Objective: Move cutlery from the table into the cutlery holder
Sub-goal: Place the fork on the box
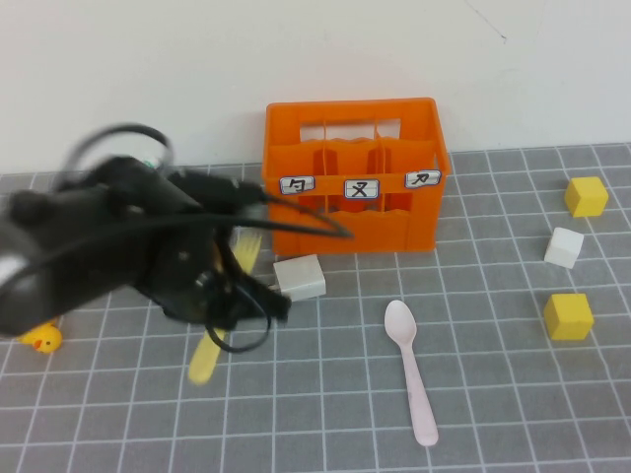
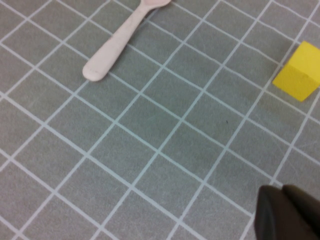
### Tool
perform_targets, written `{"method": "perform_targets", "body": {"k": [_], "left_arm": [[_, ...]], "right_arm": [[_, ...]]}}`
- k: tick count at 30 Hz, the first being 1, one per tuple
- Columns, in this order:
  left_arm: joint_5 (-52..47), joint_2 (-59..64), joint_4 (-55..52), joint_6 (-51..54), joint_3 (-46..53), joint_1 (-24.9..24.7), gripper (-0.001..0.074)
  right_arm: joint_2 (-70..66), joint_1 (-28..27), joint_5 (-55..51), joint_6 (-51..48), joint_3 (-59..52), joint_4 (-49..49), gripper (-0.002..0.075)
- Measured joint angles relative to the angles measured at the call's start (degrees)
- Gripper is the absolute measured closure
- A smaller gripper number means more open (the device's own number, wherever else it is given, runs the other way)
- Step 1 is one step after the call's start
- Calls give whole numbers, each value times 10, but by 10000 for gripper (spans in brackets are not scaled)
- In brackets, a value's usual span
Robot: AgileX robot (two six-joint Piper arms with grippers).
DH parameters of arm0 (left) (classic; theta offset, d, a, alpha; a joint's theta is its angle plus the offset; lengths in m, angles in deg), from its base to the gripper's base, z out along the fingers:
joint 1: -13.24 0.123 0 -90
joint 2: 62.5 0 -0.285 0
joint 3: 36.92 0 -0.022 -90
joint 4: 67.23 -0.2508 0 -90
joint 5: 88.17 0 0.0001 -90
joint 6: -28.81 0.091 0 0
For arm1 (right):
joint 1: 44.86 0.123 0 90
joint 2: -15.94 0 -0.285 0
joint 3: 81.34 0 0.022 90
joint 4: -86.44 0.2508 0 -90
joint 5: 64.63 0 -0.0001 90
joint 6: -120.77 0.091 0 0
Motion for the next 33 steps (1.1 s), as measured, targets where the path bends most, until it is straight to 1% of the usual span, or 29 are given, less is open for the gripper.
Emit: {"method": "perform_targets", "body": {"k": [4, 8, 13, 16, 22, 27, 30, 33], "left_arm": [[55, -66, -2, 0, 1, 0, 612], [183, -110, -23, 0, 1, 0, 612], [347, -115, -36, 0, 2, 0, 612], [427, -105, -39, 0, 3, 0, 612], [556, -69, -43, 3, 4, 0, 612], [703, -9, -44, 53, 4, 0, 612], [778, 35, -20, 94, 4, 0, 612], [855, 84, 36, 127, 4, 0, 612]], "right_arm": [[0, 0, 0, 0, 0, 0, 729], [0, 0, 0, 0, 0, 0, 729], [0, 0, 0, 0, 0, 0, 729], [0, 0, 0, 0, 0, 0, 729], [0, 0, 0, 0, 0, 0, 729], [0, 0, 0, 0, 0, 0, 729], [0, 0, 0, 0, -1, 0, 729], [0, 0, 0, 0, -2, 0, 729]]}}
